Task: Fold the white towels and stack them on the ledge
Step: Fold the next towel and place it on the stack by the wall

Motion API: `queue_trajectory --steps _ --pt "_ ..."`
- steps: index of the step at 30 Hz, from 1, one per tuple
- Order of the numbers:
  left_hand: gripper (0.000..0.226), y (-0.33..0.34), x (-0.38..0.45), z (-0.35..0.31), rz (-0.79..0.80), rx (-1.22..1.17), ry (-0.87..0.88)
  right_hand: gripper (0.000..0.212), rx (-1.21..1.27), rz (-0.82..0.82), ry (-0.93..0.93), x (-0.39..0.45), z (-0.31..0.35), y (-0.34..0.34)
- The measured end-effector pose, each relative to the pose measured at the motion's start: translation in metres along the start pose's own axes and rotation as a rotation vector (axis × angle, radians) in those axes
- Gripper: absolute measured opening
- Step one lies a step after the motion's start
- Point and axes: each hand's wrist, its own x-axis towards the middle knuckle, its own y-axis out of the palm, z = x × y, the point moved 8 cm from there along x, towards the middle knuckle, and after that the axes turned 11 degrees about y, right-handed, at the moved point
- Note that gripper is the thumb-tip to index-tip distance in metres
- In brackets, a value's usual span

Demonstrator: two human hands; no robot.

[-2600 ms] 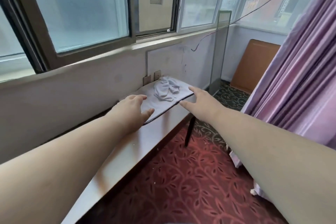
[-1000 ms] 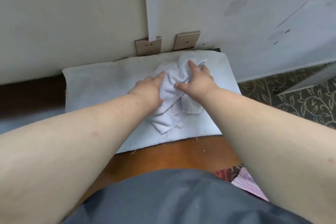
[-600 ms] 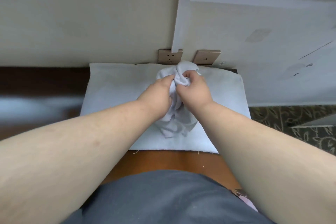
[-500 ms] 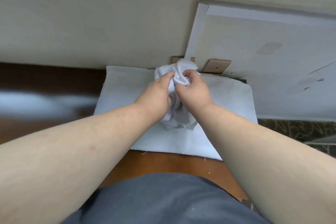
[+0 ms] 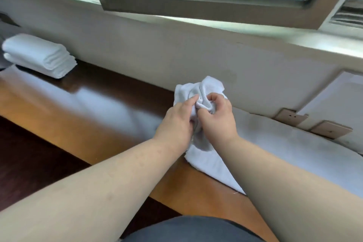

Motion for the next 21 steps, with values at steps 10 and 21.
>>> queue_trajectory --steps 10,21 --pt "0.067 -0.175 -0.079 0.14 -0.122 0.077 0.058 0.03 0.047 -0.009 -0.118 -0.074 0.122 0.193" --pt "0.081 -0.303 -0.12 0.255 -0.122 0.13 -0.008 0.029 0.122 0.087 -0.109 -0.101 0.203 0.354"
